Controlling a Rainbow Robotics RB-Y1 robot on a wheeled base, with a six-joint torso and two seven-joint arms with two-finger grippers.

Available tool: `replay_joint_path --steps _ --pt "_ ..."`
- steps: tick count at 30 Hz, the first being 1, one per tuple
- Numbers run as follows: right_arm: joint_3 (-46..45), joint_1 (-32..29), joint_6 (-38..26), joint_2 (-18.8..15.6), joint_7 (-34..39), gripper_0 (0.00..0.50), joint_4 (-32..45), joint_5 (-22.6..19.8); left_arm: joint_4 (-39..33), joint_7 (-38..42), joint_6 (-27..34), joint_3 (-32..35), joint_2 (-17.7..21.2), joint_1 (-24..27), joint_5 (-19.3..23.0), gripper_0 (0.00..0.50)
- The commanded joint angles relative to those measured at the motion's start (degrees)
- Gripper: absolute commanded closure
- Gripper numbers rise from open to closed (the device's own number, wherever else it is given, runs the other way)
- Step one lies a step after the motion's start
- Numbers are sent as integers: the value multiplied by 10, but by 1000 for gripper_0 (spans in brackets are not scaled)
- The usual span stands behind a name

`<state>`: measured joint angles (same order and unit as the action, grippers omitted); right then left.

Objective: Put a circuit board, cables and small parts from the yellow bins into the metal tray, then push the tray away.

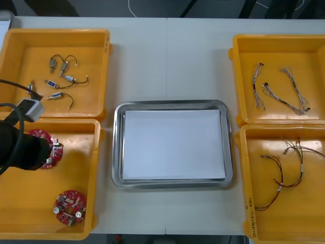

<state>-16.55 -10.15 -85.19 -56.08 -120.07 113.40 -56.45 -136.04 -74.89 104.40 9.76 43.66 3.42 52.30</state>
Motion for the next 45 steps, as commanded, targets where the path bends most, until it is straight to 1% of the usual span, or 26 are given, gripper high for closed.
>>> replay_joint_path --steps 1,7,12,15,20,24,27,28,33,36,41,45 --pt "-51 31 -61 -11 22 500 46 -12 -17 61 6 -74 16 69 -9 500" --pt "-73 63 -133 -11 40 500 70 -27 -15 81 6 -152 16 128 -25 500" --pt "-75 100 -197 -11 91 500 97 -38 -14 101 6 -207 8 165 -30 498" --pt "-78 123 -244 -11 133 500 126 -45 -15 135 3 -251 0 195 -39 500" --pt "-85 152 -248 -9 183 500 162 -56 -13 180 0 -309 -17 234 -57 500" --pt "-100 168 -248 -8 222 500 169 -88 6 217 -2 -352 -38 271 -64 500" --pt "-115 171 -248 -9 228 500 169 -104 28 238 -2 -387 -59 300 -77 500" --pt "-116 173 -248 -9 228 500 169 -105 33 244 -2 -394 -63 305 -82 499" --pt "-122 177 -248 -8 231 500 177 -95 75 300 -16 -464 -104 345 -132 500" --pt "-117 184 -248 -4 236 500 198 -81 101 331 -39 -492 -120 358 -141 500" --pt "-108 190 -248 18 244 500 224 -69 129 366 -75 -524 -131 365 -151 499" --pt "-98 189 -248 24 248 500 237 -74 140 368 -81 -545 -130 363 -157 498"
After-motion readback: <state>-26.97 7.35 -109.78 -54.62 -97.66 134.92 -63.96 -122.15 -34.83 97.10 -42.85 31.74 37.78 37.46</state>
